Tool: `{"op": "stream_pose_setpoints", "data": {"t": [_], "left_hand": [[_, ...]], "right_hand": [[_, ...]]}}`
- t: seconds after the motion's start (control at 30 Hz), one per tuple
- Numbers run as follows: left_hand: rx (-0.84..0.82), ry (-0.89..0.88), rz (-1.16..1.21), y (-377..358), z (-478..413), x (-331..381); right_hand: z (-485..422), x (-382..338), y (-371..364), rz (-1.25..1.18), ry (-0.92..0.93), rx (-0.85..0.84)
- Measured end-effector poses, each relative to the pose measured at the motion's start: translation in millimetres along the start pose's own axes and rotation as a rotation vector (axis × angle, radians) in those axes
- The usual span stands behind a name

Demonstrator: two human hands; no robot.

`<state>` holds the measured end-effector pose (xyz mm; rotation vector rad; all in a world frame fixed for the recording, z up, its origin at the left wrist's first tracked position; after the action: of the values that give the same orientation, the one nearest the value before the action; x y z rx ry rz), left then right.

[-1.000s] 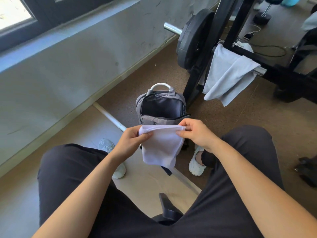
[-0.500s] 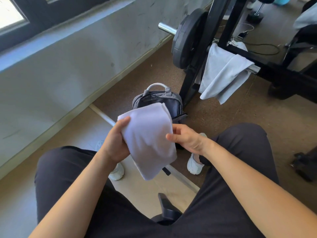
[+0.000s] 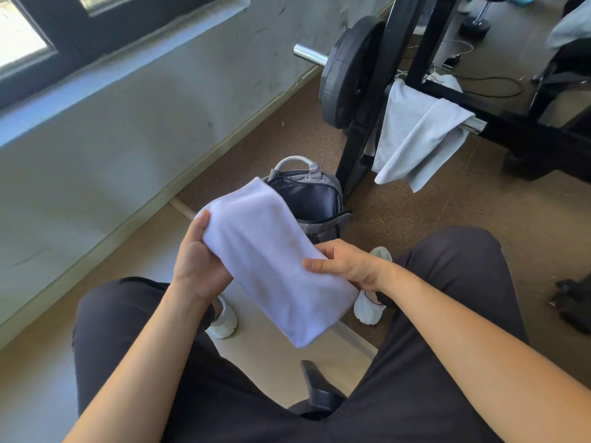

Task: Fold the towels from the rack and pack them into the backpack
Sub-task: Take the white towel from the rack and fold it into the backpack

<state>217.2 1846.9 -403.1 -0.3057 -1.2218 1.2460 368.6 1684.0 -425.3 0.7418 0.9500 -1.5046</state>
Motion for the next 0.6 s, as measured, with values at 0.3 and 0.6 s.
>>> {"op": "stream_pose_setpoints", "data": {"t": [0.3, 0.6], "left_hand": [[-0.121, -0.006, 0.093, -7.7, -2.6, -3.4], [-0.100, 0.189, -0.694, -6.2, -9.3, -40.7]], "right_hand": [[10.0, -10.6, 1.3, -0.378, 0.163, -0.012], [11.1, -7.8, 31.5, -0.140, 0.177, 0.401]]}}
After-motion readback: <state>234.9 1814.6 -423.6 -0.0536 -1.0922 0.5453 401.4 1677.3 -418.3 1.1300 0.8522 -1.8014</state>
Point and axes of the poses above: each hand's wrist, its own z-axis away from the middle knuckle, its own y-axis out of the back of the hand, x = y × z, the point moved 6 cm from there along -z, towards the middle knuckle, and after that the axes turned 11 degrees about -x, right-handed, at the moved point
